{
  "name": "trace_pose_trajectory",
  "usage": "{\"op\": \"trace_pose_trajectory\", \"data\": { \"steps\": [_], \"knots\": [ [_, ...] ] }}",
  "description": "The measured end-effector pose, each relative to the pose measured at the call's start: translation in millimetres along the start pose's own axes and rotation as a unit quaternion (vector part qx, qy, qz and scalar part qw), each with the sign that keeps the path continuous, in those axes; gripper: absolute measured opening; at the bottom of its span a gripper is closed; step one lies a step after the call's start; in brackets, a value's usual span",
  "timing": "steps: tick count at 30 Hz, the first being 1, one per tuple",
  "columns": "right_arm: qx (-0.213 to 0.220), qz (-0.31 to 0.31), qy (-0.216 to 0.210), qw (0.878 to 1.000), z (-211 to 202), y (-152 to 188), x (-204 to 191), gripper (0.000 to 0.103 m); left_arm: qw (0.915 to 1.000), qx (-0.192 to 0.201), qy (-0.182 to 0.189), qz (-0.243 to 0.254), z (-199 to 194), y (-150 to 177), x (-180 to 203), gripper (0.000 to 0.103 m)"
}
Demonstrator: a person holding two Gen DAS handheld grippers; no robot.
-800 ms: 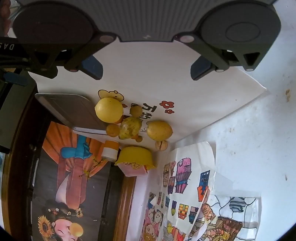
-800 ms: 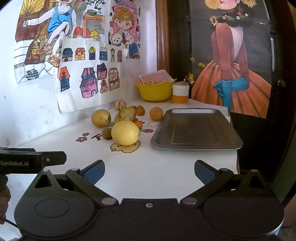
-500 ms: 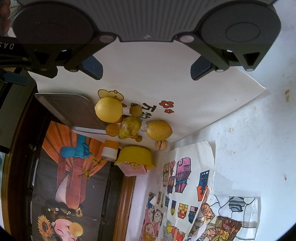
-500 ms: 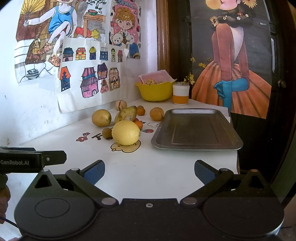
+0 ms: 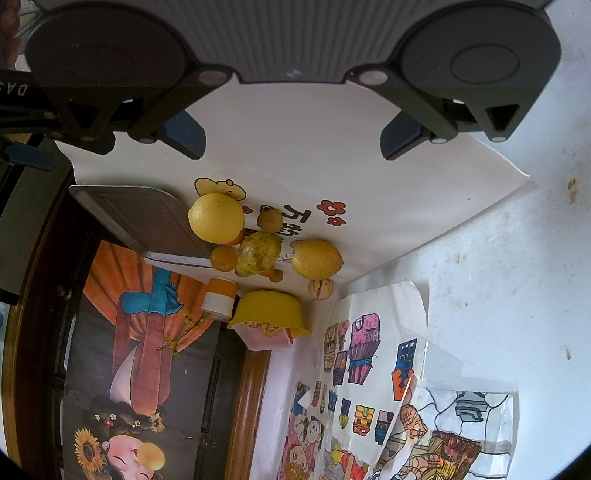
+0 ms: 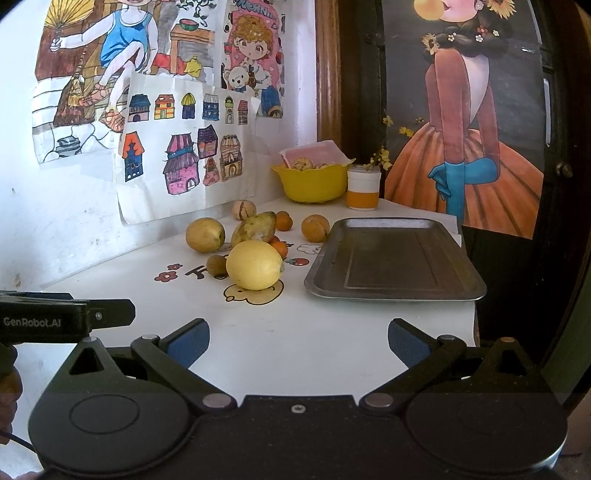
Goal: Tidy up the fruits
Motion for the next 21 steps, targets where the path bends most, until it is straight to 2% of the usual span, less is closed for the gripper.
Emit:
{"op": "trace_pose_trajectory", "data": {
  "steps": [21],
  "knots": [
    [-0.016, -0.003, -0.006, 1.000, 12.7, 0.4, 3.3, 0.102, 0.9998, -0.019, -0.007, 0.002, 15.1, -7.4, -2.5, 0.102]
  ]
}}
Point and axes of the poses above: each gripper's, at about its wrist camera, not at the fingertips, and z roughly the way its jaws point, x to its right, y to its underside, the point moved 5 cm from there along z, roughly the way its jaws point, and after that the axes turned 10 degrees about -z, right-handed, at the moved point
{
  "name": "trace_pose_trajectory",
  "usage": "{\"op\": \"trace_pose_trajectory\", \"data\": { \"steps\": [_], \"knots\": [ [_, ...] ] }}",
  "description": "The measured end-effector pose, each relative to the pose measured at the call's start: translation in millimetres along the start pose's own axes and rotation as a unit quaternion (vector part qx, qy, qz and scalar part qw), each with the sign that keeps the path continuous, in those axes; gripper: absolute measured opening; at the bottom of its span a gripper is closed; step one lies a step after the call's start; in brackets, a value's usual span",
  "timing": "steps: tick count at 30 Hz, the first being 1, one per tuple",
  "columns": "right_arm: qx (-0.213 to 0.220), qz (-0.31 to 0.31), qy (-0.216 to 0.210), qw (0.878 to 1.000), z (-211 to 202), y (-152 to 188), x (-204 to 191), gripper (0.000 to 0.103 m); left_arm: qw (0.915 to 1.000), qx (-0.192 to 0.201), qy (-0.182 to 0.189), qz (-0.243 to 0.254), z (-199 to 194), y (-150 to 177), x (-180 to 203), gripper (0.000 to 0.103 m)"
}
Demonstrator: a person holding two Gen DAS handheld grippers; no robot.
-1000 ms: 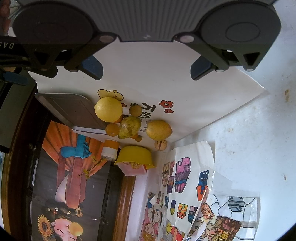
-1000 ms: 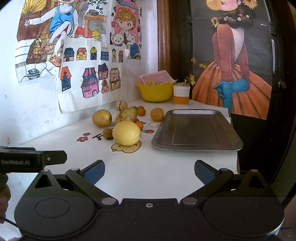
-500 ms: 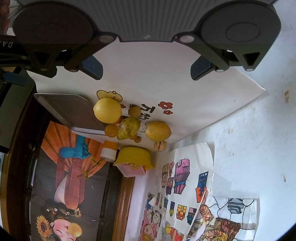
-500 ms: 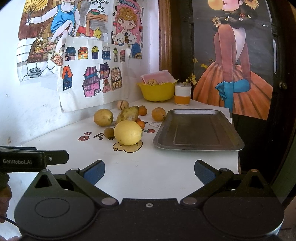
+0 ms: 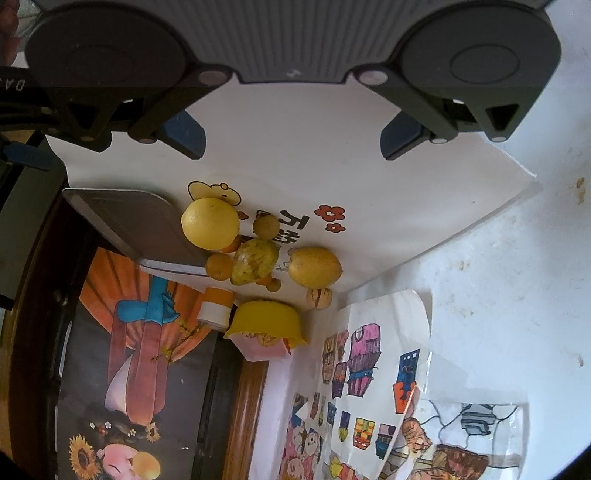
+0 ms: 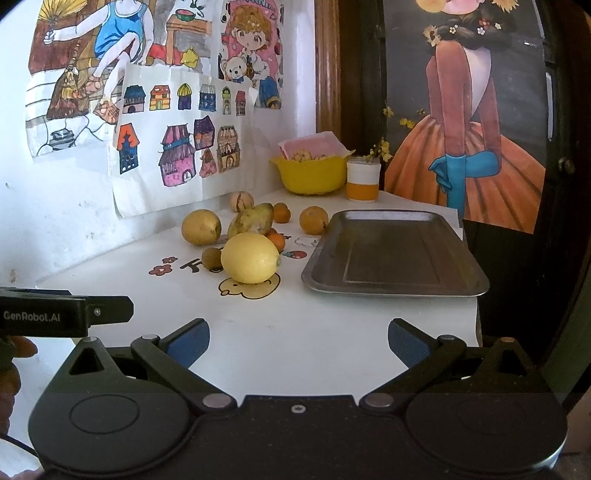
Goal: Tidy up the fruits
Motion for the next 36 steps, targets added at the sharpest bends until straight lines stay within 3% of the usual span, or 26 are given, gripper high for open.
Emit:
{"op": "trace_pose_trajectory", "data": {
  "steps": [5, 10, 16, 24, 30, 36],
  "knots": [
    [0.018, -0.035, -0.015, 0.999, 8.0, -22.1, 5.2, 0.102, 0.9993, 0.011, -0.017, 0.033, 11.2, -29.3, 2.2, 0.103],
    [0.010, -0.081, -0.060, 0.995, 30.5, -54.1, 7.3, 0.102, 0.9989, -0.001, -0.011, 0.046, 33.1, -60.0, 0.3, 0.103],
    [-0.018, -0.149, -0.112, 0.982, 65.9, -72.6, -8.5, 0.102, 0.9975, -0.058, 0.014, 0.039, 73.9, -75.4, -0.7, 0.102],
    [-0.030, -0.202, -0.115, 0.972, 110.6, -79.7, -22.9, 0.100, 0.9940, -0.103, 0.015, 0.033, 122.4, -80.1, 0.6, 0.102],
    [-0.053, -0.193, -0.144, 0.969, 134.7, -68.2, -21.7, 0.087, 0.9909, -0.125, 0.021, 0.044, 141.4, -74.6, 8.6, 0.090],
    [-0.061, -0.166, -0.174, 0.969, 148.4, -61.2, -18.5, 0.080, 0.9893, -0.129, 0.035, 0.058, 148.1, -70.6, 15.4, 0.081]
  ]
}}
Point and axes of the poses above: each gripper's, at about its wrist camera, not at the fingertips, and z roughly the way its jaws point, x to its right, y to its underside, the point moved 5 cm from there along z, roughly the way its jaws point, and after that the axes turned 10 degrees about -z, right-handed, at the moved point
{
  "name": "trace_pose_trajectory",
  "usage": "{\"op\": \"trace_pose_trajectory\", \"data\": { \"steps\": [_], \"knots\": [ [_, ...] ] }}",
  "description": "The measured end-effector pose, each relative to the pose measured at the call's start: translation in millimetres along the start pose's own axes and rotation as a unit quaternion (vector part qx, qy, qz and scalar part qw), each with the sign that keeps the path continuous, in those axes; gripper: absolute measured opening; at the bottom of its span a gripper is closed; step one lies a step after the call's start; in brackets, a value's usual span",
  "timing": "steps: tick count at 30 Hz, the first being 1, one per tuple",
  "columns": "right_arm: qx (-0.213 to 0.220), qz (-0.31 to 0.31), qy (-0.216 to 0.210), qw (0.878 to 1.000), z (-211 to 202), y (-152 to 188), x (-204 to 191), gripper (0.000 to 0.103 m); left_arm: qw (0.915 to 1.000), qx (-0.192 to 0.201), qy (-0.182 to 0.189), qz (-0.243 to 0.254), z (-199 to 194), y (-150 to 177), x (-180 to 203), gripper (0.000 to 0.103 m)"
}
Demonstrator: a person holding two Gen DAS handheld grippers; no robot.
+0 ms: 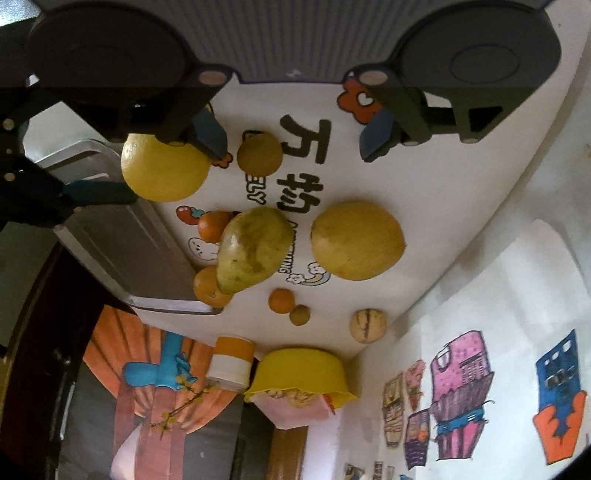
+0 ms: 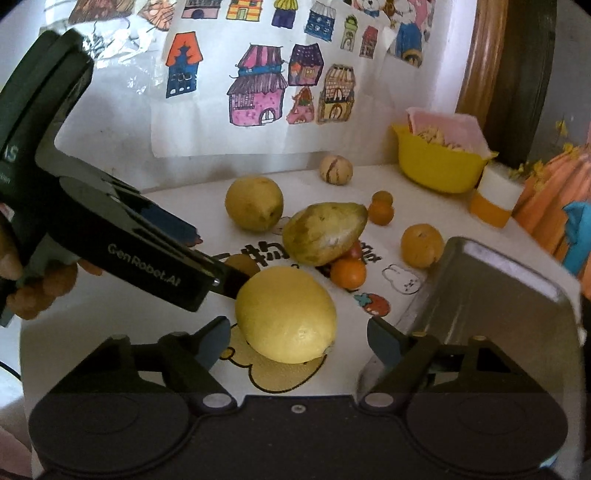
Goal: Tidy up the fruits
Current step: 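Grasp the large yellow lemon with the right tool while the left tool grasps a small olive-green fruit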
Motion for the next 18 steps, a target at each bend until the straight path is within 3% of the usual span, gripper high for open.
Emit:
{"op": "trace_pose_trajectory", "data": {
  "steps": [8, 13, 18],
  "knots": [
    [0.005, -0.002, -0.009, 1.000, 10.7, -3.9, -2.7, 0.064, 0.9998, 0.001, 0.017, 0.014, 4.6, -2.1, 7.3, 0.060],
    [0.007, 0.006, -0.013, 1.000, 13.0, -4.3, 0.6, 0.063, 0.9996, -0.001, 0.023, 0.013, 7.0, -4.6, 5.6, 0.051],
    [0.009, 0.011, -0.014, 1.000, 15.3, -5.4, 2.0, 0.063, 0.9994, -0.004, 0.026, 0.023, 8.0, -4.4, 8.7, 0.036]
  ]
}}
Point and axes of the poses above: each gripper's, at about its wrist camera, not at the fingertips, and z roughly the way its jaws point, x to its right, y to its underside, the point moved 5 cm from there along z, roughly the way its jaws point, and after that the axes turned 10 degrees about -z, right-handed, at the moved point
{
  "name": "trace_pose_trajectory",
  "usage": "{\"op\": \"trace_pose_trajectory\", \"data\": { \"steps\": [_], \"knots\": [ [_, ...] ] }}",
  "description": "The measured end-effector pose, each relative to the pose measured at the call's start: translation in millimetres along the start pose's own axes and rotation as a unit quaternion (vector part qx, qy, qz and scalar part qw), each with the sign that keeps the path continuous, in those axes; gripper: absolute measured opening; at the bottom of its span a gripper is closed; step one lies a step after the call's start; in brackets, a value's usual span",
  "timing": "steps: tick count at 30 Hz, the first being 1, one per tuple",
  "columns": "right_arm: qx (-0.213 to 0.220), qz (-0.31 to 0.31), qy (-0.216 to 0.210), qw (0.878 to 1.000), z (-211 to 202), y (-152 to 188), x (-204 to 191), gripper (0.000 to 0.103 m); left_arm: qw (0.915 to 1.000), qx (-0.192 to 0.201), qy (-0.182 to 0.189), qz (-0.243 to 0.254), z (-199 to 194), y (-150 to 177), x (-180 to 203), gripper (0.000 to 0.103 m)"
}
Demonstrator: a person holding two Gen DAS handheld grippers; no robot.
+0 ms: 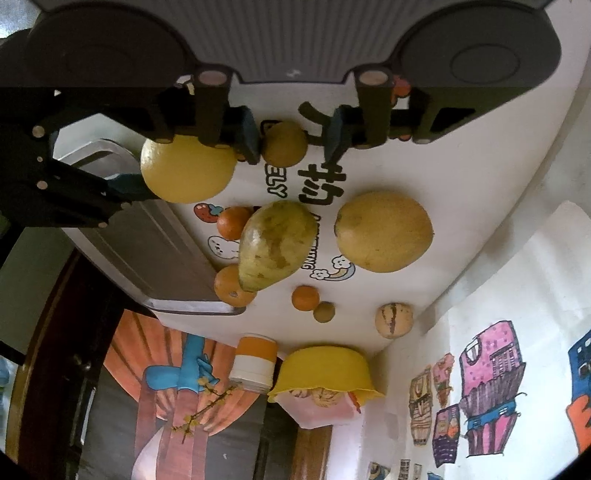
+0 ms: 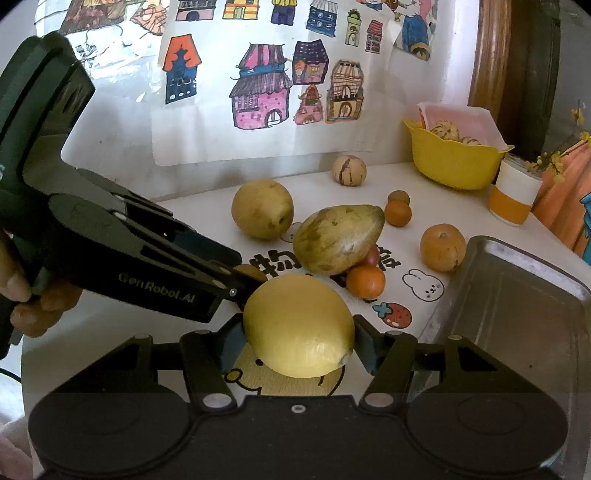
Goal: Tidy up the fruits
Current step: 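Grasp the large yellow lemon with the right tool while the left tool grasps a small olive-green fruit, then carry the lemon onto the tray and open the right tool while the left tool releases its fruit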
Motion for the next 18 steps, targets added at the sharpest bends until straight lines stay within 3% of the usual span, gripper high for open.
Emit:
{"op": "trace_pose_trajectory", "data": {
  "steps": [2, 12, 18],
  "knots": [
    [0.002, 0.004, 0.001, 1.000, 0.0, 0.3, 0.2, 0.062, 1.0000, -0.002, -0.002, 0.002, 0.1, 0.3, 1.8, 0.030],
    [0.014, 0.037, -0.001, 0.999, -12.7, 9.3, -1.9, 0.062, 0.9998, 0.001, -0.013, -0.014, -14.7, 1.8, 4.6, 0.029],
    [0.044, 0.078, 0.006, 0.996, -40.9, 12.6, 5.0, 0.062, 0.9997, 0.020, -0.011, -0.007, -32.5, -11.9, 21.0, 0.029]
  ]
}}
Point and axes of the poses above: each gripper's, at about its wrist camera, not at the fingertips, and z roughly the way its jaws point, x to its right, y to its underside, the point moved 5 cm from there along z, roughly the way its jaws point, and after that the axes turned 10 degrees about -z, right-handed, at the moved point
